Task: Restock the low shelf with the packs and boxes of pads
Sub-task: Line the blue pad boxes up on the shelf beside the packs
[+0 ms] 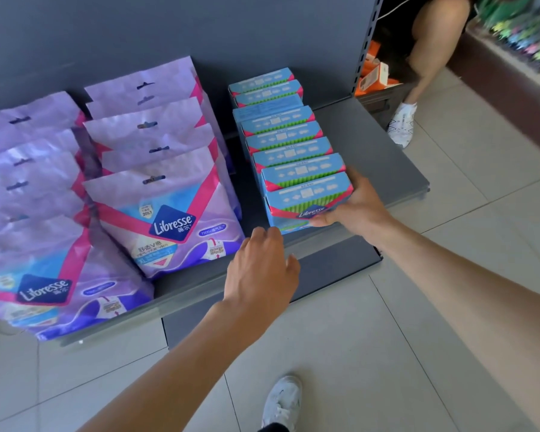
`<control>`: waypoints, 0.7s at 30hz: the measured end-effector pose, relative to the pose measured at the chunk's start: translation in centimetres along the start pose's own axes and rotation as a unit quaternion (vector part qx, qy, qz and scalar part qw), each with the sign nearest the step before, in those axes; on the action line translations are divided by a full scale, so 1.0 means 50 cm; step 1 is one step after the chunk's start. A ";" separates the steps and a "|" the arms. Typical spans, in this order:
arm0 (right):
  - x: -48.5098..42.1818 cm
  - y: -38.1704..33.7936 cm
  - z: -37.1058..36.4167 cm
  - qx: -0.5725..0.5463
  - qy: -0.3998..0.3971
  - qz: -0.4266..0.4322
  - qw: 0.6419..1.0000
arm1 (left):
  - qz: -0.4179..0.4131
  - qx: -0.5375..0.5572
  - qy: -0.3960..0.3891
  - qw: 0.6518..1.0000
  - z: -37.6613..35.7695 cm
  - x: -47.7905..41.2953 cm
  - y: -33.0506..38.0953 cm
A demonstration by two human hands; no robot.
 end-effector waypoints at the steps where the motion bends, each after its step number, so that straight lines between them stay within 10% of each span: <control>1: 0.001 -0.002 0.002 0.008 -0.017 -0.002 1.000 | -0.001 0.002 0.002 1.000 0.001 -0.001 -0.001; 11: 0.012 0.010 0.011 0.023 -0.064 -0.016 0.998 | -0.020 -0.004 0.001 1.000 -0.004 0.008 0.013; 21: 0.118 0.057 0.099 0.150 0.079 -0.021 0.985 | -0.058 -0.027 -0.020 0.998 -0.018 0.030 0.071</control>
Point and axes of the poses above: each hand's wrist, its own x-axis away from the middle knuckle, its own z-axis out of the back of the hand, y = z × x, the point moved 2 cm from there along -x, towards the middle knuckle, and after that the axes turned 12 degrees about -z, right-handed, at the moved point
